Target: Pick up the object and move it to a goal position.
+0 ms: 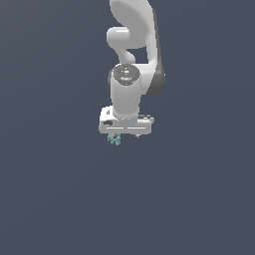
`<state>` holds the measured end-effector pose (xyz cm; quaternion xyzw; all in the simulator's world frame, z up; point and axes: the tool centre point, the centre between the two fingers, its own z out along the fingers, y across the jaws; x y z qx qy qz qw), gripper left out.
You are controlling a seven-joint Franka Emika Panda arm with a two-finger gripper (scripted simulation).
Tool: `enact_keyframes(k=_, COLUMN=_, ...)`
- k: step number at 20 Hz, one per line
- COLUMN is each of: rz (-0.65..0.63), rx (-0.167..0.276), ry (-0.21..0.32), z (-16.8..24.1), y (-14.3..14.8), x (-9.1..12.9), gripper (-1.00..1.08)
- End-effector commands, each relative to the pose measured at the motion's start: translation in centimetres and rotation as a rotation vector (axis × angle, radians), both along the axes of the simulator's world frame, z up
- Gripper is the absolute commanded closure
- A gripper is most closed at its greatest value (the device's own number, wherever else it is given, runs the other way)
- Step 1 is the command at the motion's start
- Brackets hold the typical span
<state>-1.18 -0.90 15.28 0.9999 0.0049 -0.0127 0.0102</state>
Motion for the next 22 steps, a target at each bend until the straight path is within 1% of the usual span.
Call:
enact_keyframes(k=1, rz=0.000, rx=0.000, ry=0.000, z=0.0, y=0.0, x=0.0, gripper=-0.92)
enact_keyframes(k=13, rz=-0.020, rx=0.004, ry=0.000, z=1.3, y=-0.8, x=0.1, gripper=-0.92)
enact_keyframes(k=22, rz=0.042, rx=0.006, ry=0.000, z=0.8, y=-1.1, x=-0.2, gripper=-0.92)
